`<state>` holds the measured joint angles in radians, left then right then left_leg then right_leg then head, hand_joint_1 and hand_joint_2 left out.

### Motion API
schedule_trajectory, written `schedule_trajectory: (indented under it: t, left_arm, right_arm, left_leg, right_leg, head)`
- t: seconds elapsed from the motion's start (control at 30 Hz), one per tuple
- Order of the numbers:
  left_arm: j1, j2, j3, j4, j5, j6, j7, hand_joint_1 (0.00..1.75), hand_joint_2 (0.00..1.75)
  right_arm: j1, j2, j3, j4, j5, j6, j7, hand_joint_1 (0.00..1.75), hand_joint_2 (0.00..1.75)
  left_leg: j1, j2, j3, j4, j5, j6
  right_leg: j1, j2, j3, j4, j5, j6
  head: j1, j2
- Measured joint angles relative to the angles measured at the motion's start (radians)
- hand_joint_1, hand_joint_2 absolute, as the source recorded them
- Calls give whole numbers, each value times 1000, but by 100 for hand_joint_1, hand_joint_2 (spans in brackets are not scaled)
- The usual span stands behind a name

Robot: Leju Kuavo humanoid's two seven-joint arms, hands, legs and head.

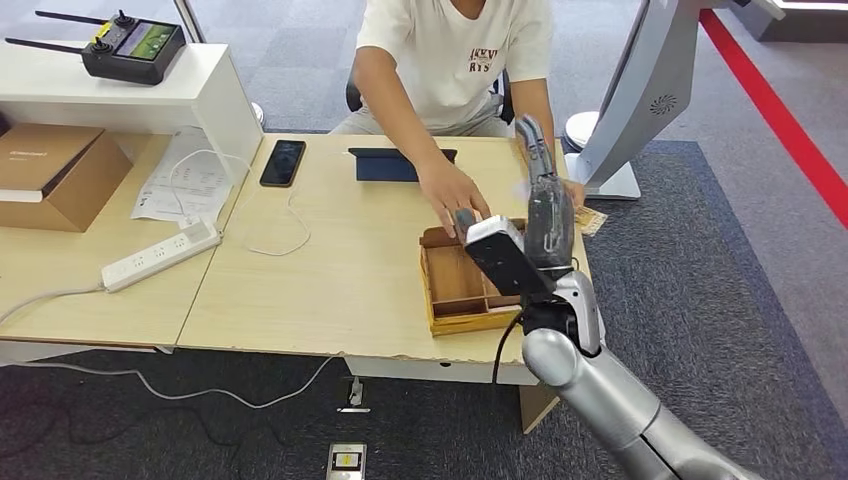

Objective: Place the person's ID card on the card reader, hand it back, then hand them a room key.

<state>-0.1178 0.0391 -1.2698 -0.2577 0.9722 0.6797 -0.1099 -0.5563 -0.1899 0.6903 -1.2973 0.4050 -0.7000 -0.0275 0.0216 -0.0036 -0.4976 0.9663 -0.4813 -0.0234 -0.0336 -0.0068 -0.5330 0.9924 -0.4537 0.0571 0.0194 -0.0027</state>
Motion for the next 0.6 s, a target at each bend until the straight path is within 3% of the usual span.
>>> schedule_trajectory:
  t: [0.4,0.6]
  left_arm:
    - [12,1,19,2,29,-1,7,0,0]
    - [11,0,26,4,36,-2,7,0,0]
  right_arm:
    - [361,-17,-437,-393,-543,-6,-224,0,175]
    - [463,-12,-637,-434,-654,-6,-292,0,175]
  left_leg:
    - [0,0,0,0,0,0]
    - [0,1,0,0,-1,0]
  right_leg:
    - [0,0,1,-1,0,0]
    - [0,0,1,-1,0,0]
  head:
    - [0,0]
    - [0,0]
